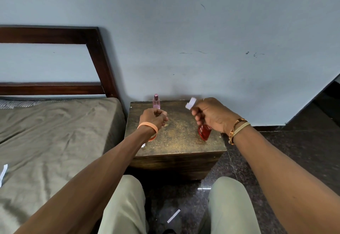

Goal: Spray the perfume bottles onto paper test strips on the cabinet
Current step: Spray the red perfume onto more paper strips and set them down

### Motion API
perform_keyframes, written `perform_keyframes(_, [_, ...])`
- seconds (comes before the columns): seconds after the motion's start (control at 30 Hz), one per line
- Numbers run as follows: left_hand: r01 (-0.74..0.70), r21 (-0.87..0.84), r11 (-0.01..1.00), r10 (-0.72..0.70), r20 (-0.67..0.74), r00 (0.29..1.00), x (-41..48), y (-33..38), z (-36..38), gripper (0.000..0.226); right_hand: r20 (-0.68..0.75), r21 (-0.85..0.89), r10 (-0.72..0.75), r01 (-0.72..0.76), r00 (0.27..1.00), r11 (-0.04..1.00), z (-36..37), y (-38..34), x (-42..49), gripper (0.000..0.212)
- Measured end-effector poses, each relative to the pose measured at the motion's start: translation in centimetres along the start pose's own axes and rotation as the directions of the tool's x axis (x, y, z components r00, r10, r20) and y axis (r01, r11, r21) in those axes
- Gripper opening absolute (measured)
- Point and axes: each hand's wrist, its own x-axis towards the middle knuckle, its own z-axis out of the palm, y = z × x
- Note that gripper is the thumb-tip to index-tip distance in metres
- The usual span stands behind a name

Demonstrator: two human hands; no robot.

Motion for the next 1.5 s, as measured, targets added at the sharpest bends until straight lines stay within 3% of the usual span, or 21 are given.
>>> perform_keyframes(0.07, [-0.001, 0.005, 1.000, 0.001, -0.002, 1.000, 0.1, 0.1, 0.0, 0.010, -0.122, -0.376, -0.005, -0.042, 0.993, 0.926, 0.5, 0.1, -0.2, 0.019])
perform_keyframes(0.1, [-0.003, 0.010, 1.000, 0.003, -0.002, 1.000, 0.1, 0.3, 0.1, 0.010, -0.123, -0.384, -0.005, -0.043, 0.992, 0.922, 0.4, 0.4, -0.1, 0.022])
perform_keyframes(0.2, [-0.007, 0.012, 1.000, 0.007, 0.002, 1.000, 0.1, 0.5, 0.3, 0.011, -0.072, -0.155, 0.009, -0.020, 0.997, 0.988, 0.1, 0.3, -0.5, 0.015])
perform_keyframes(0.33, [-0.025, 0.013, 1.000, 0.025, 0.017, 1.000, 0.1, 0.9, 0.4, 0.013, -0.080, -0.144, -0.022, 0.010, 0.997, 0.990, -0.8, 0.2, -0.5, 0.012])
perform_keyframes(0.43, [-0.030, -0.001, 1.000, 0.030, 0.021, 0.999, 0.3, 1.6, 0.7, 0.014, 0.102, 0.255, -0.046, 0.018, 0.994, 0.967, -1.8, -0.6, -0.8, 0.011])
perform_keyframes(0.47, [-0.034, -0.007, 0.999, 0.034, 0.022, 0.999, 0.3, 1.9, 0.8, 0.014, 0.104, 0.245, -0.036, 0.009, 0.994, 0.969, -1.8, -0.9, -1.0, 0.011])
perform_keyframes(0.53, [-0.042, -0.024, 0.999, 0.043, 0.027, 0.999, 0.2, 2.3, 1.0, 0.015, 0.002, -0.233, 0.007, -0.006, 1.000, 0.972, -1.7, -0.6, -0.7, 0.018])
perform_keyframes(0.57, [-0.047, -0.024, 0.999, 0.048, 0.027, 0.998, 0.2, 2.4, 1.1, 0.015, -0.049, -0.470, 0.005, -0.028, 0.999, 0.882, -1.4, -0.4, -0.7, 0.023])
perform_keyframes(0.6, [-0.051, -0.020, 0.999, 0.051, 0.027, 0.998, 0.1, 2.5, 1.2, 0.015, -0.053, -0.540, -0.025, -0.007, 0.998, 0.842, -1.3, -0.3, -0.8, 0.024])
perform_keyframes(0.63, [-0.052, -0.019, 0.998, 0.053, 0.029, 0.998, 0.0, 2.6, 1.3, 0.015, -0.017, -0.461, -0.044, 0.031, 0.999, 0.887, -1.4, -0.1, -0.8, 0.021])
perform_keyframes(0.7, [-0.048, -0.019, 0.999, 0.049, 0.032, 0.998, 0.1, 2.7, 1.4, 0.014, 0.071, -0.023, -0.092, 0.094, 0.993, 0.995, -1.8, -0.7, -1.1, 0.014])
perform_keyframes(0.77, [-0.049, -0.012, 0.999, 0.050, 0.031, 0.998, 0.0, 2.7, 1.4, 0.014, 0.064, 0.157, -0.122, 0.111, 0.990, 0.981, -2.0, -1.2, -1.4, 0.013])
perform_keyframes(0.87, [-0.059, 0.004, 0.998, 0.059, 0.024, 0.998, 0.1, 2.6, 1.5, 0.013, -0.052, -0.396, -0.020, -0.002, 0.998, 0.918, -1.0, -0.2, -1.1, 0.024])
perform_keyframes(0.93, [-0.061, 0.004, 0.998, 0.061, 0.020, 0.998, 0.2, 2.6, 1.6, 0.013, -0.065, -0.518, -0.016, -0.020, 0.998, 0.855, -0.9, 1.0, -1.0, 0.025])
perform_keyframes(1.03, [-0.054, -0.005, 0.999, 0.054, 0.024, 0.998, 0.3, 2.5, 1.7, 0.013, -0.025, -0.268, -0.024, 0.017, 0.999, 0.963, -0.9, 1.0, -1.6, 0.012])
perform_keyframes(1.17, [-0.046, 0.005, 0.999, 0.045, 0.020, 0.999, 0.5, 2.2, 1.5, 0.013, -0.027, -0.231, -0.059, 0.051, 0.998, 0.972, -1.2, 1.0, -1.3, 0.010])
perform_keyframes(1.27, [-0.021, -0.013, 1.000, 0.021, 0.017, 1.000, 0.9, 2.0, 1.3, 0.010, 0.083, 0.144, -0.086, 0.073, 0.993, 0.987, -1.6, -0.2, -1.2, 0.011])
perform_keyframes(1.3, [-0.016, -0.018, 1.000, 0.016, 0.016, 1.000, 1.0, 1.8, 1.2, 0.009, 0.060, 0.126, -0.069, 0.061, 0.996, 0.990, -1.6, -0.5, -1.2, 0.012])
perform_keyframes(1.4, [-0.015, -0.029, 0.999, 0.016, 0.020, 1.000, 1.0, 1.5, 1.2, 0.011, -0.038, -0.331, -0.061, 0.045, 0.997, 0.942, -1.1, -0.3, -0.8, 0.020])
perform_keyframes(1.43, [-0.015, -0.029, 0.999, 0.016, 0.023, 1.000, 1.1, 1.3, 1.3, 0.011, -0.012, -0.305, -0.062, 0.056, 0.998, 0.951, -1.1, -0.3, -0.9, 0.020])
perform_keyframes(1.5, [-0.013, -0.031, 0.999, 0.013, 0.025, 1.000, 1.2, 1.2, 1.2, 0.012, 0.066, 0.039, -0.092, 0.089, 0.994, 0.995, -1.2, -0.8, -1.2, 0.013])
